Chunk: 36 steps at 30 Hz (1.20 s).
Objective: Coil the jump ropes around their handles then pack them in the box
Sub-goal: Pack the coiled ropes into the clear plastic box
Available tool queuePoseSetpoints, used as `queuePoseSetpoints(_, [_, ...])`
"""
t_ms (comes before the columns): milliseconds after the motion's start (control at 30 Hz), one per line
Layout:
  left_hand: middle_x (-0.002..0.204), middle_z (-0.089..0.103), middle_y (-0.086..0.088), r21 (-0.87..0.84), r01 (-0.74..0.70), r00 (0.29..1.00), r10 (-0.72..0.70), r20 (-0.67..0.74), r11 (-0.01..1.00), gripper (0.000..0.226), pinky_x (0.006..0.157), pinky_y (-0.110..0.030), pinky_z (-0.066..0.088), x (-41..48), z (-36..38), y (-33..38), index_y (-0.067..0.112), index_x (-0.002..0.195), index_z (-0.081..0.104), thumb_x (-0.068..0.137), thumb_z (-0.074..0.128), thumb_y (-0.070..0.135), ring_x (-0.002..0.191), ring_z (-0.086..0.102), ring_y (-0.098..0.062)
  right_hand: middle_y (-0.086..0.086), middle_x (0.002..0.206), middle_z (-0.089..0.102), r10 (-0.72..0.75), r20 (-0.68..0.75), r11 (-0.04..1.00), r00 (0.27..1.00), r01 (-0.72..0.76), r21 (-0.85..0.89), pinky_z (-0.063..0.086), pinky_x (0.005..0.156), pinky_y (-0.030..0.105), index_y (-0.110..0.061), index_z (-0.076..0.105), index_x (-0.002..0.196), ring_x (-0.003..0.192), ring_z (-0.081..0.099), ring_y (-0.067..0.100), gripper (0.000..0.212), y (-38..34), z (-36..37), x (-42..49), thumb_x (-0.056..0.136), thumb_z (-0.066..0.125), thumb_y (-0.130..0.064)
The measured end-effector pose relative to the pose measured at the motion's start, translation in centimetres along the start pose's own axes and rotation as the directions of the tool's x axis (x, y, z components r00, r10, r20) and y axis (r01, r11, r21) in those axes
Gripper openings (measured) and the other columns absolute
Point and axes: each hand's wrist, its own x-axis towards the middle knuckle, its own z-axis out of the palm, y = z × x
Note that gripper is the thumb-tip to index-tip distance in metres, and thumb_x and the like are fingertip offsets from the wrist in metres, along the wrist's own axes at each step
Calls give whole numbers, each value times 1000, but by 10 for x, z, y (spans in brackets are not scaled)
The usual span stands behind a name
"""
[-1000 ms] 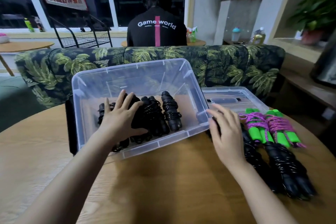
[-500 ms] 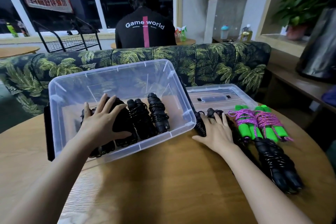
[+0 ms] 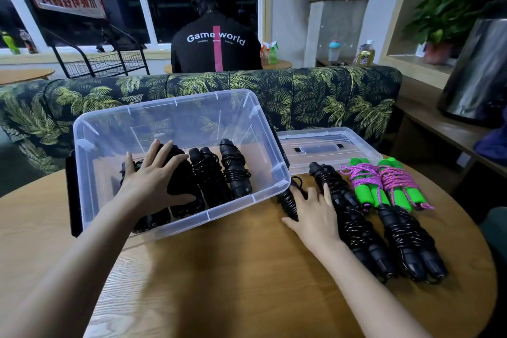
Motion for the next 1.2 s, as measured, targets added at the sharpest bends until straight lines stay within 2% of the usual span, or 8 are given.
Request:
queuePoseSetpoints(100, [165, 1, 4, -10, 1, 1000, -1, -2, 1000, 96, 112, -70, -1, -1, 0, -1, 37, 149, 29, 69, 68, 72, 151, -14, -19, 15, 99, 64, 28, -99, 999, 995, -25, 31, 12, 121, 45, -16, 60, 131, 90, 67, 32, 79, 0, 5, -15, 66, 81, -56])
queuePoseSetpoints(267, [165, -3, 3, -15, 6, 1000, -6, 19, 1000, 97, 113, -69, -2, 0, -1, 0, 36, 151, 27, 70, 68, 72, 151, -16, -20, 14, 95, 66, 105, -242, 989, 965, -76, 127, 41, 105, 52, -14, 67, 122, 105, 64, 40, 80, -4, -4, -41, 54, 91, -51])
queuePoseSetpoints(467, [165, -4, 3, -16, 11, 999, -11, 32, 1000, 98, 113, -69, -3, -1, -2, 1, 36, 151, 25, 71, 68, 72, 150, -17, -20, 18, 116, 61, 241, -321, 942, 916, -142, 304, 37, 108, 55, -15, 59, 133, 126, 46, 48, 73, 4, -22, -44, 70, 84, -44])
queuePoseSetpoints(600, [165, -6, 2, -6, 8, 999, -8, 36, 1000, 100, 112, -69, -5, -1, -2, 3, 36, 153, 22, 71, 67, 72, 150, -19, -20, 16, 117, 59, 300, -392, 925, 870, -165, 342, 40, 105, 53, -14, 58, 133, 117, 38, 32, 72, 14, -47, -36, 73, 80, -47])
queuePoseSetpoints(900, [165, -10, 1, 9, -2, 999, 2, 36, 1000, 105, 113, -68, -5, -3, -2, 4, 37, 155, 13, 72, 66, 73, 149, -21, -22, 9, 121, 55, 328, -408, 855, 852, -85, 511, 44, 99, 55, -18, 52, 139, 119, 45, 31, 73, -11, -97, -2, 80, 65, -58])
queuePoseSetpoints(1000, [164, -14, 1, 34, -4, 998, 3, 55, 999, 105, 113, -67, -5, -4, -4, 6, 38, 155, 7, 74, 63, 74, 149, -23, -22, 6, 123, 55, 274, -405, 848, 872, -20, 530, 46, 97, 46, -20, 51, 140, 119, 47, 29, 72, -35, -104, 7, 80, 68, -56])
queuePoseSetpoints(1133, [164, -15, 0, 23, 0, 998, -1, 60, 1000, 113, 115, -66, -5, -5, -7, 8, 35, 156, -5, 74, 63, 73, 149, -24, -23, -1, 130, 49, 156, -323, 821, 933, 59, 568, 40, 72, 19, -25, 45, 145, 101, 54, 14, 72, -68, -109, 17, 84, 66, -57])
queuePoseSetpoints(1200, [164, -16, 2, 22, 14, 998, -15, 64, 1000, 121, 115, -65, -6, -6, -8, 9, 29, 155, -14, 74, 64, 73, 149, -23, -22, -5, 132, 48, 87, -284, 819, 955, 94, 566, 34, 63, 13, -26, 42, 146, 94, 55, 10, 73, -83, -107, 22, 85, 64, -58])
